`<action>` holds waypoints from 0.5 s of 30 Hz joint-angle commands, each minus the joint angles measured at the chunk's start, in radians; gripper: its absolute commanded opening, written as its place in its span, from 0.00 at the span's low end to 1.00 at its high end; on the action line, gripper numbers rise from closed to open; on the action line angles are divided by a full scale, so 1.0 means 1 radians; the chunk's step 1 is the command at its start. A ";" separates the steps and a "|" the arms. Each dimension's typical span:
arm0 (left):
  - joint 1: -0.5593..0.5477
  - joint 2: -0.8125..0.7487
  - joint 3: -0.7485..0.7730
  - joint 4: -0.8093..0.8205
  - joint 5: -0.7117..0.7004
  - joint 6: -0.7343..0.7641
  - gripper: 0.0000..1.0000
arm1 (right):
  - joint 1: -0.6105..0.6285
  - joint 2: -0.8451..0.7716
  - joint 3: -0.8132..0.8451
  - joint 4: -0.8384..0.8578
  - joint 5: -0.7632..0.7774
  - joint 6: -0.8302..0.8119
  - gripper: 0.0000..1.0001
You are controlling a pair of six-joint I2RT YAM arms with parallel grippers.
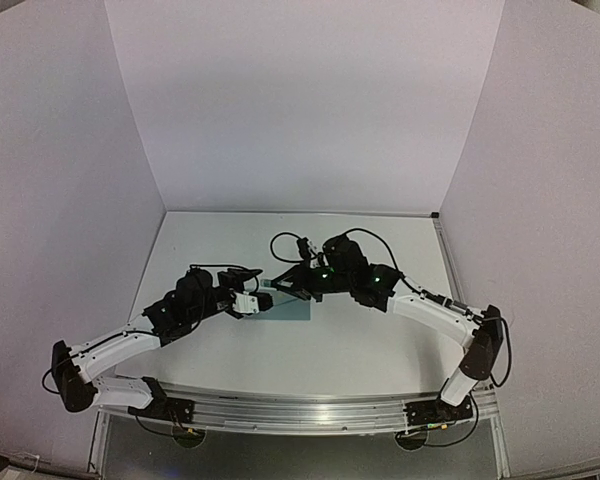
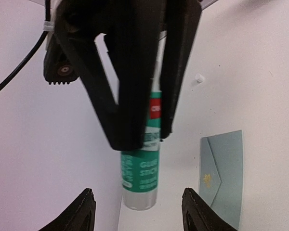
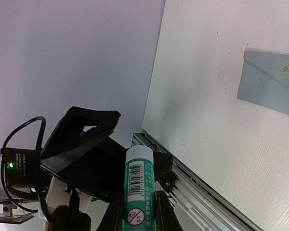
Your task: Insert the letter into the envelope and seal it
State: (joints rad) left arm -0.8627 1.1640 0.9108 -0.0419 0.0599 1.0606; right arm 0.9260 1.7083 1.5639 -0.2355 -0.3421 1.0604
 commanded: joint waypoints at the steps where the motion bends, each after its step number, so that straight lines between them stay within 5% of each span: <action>1: 0.002 0.000 0.079 -0.037 0.040 -0.045 0.59 | 0.004 -0.069 -0.022 0.036 -0.015 0.009 0.00; 15: 0.002 0.055 0.131 -0.084 0.057 -0.001 0.42 | 0.005 -0.126 -0.095 0.036 0.011 0.019 0.00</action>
State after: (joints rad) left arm -0.8623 1.2084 0.9821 -0.1213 0.1093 1.0526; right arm 0.9260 1.6430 1.4838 -0.2256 -0.3427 1.0737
